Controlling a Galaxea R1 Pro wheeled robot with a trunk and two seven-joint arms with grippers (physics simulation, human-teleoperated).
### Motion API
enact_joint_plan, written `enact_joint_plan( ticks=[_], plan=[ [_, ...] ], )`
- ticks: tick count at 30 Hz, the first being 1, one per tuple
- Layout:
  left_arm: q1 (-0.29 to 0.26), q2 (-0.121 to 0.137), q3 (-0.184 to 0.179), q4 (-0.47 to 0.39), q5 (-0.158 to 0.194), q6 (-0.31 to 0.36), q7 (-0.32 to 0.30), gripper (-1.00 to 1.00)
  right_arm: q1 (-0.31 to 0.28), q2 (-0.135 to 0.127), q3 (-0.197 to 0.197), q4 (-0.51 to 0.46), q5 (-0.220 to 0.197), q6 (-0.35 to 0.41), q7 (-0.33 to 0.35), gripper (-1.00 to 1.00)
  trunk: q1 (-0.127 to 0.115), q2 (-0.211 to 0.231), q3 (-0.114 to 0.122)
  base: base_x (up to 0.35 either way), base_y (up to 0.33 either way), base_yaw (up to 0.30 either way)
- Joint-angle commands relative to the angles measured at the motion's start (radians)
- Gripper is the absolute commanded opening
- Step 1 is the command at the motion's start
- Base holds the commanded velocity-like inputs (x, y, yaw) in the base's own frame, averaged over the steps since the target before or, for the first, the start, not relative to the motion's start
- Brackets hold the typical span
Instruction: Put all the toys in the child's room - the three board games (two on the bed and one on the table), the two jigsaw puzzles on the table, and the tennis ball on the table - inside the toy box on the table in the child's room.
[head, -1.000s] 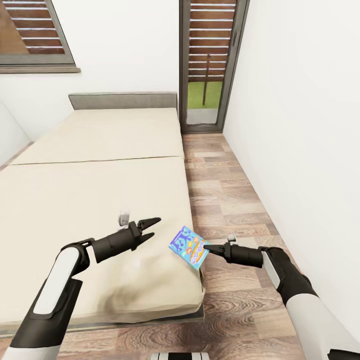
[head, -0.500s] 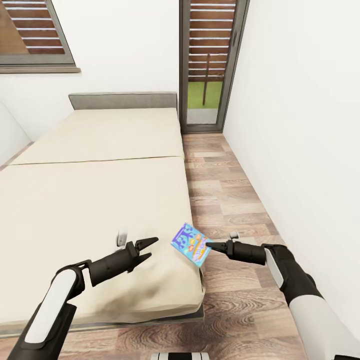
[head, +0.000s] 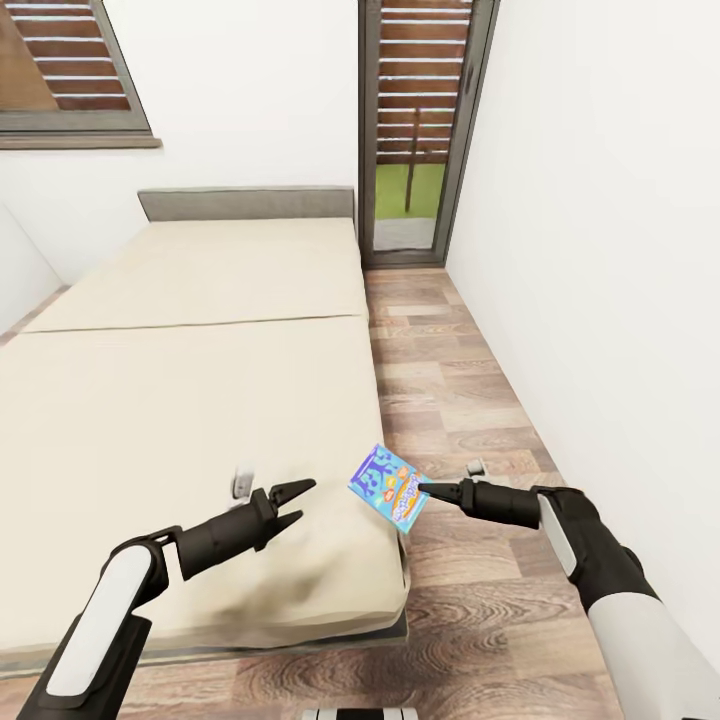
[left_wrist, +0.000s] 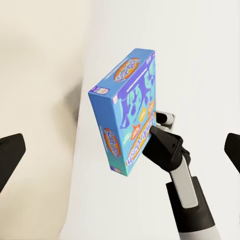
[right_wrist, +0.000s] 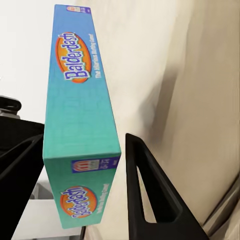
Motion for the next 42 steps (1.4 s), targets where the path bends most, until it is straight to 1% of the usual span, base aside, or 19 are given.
enact_joint_plan(
  ticks=[1, 6, 12, 20, 42],
  plan=[
    [0.001, -0.001, -0.002, -0.001, 0.009, 0.002, 0.007, 1.00, 0.000, 0.000, 0.000, -0.001, -0.001, 0.004, 0.001, -1.00, -0.004, 0.007, 0.003, 0.000, 0.000, 0.000],
    [0.004, -0.004, -0.010, -0.001, 0.009, 0.001, -0.002, 1.00, 0.000, 0.004, 0.006, -0.002, 0.000, 0.003, -0.003, -1.00, -0.023, 0.042, 0.020, 0.000, 0.000, 0.000],
    [0.007, -0.007, -0.037, -0.001, 0.009, -0.001, -0.022, 1.00, 0.001, 0.007, 0.008, -0.004, 0.000, 0.005, -0.027, -1.00, -0.046, 0.084, 0.045, 0.000, 0.000, 0.000],
    [0.009, -0.004, -0.052, -0.001, 0.009, -0.017, -0.033, 1.00, 0.001, 0.008, 0.009, -0.005, 0.000, 0.005, -0.042, -1.00, -0.077, 0.140, 0.081, 0.000, 0.000, 0.000],
    [0.016, 0.000, -0.059, 0.000, 0.009, -0.028, -0.039, 1.00, 0.001, 0.007, 0.009, -0.006, 0.000, 0.006, -0.048, -1.00, -0.161, 0.294, 0.185, 0.000, 0.000, 0.000]
  ],
)
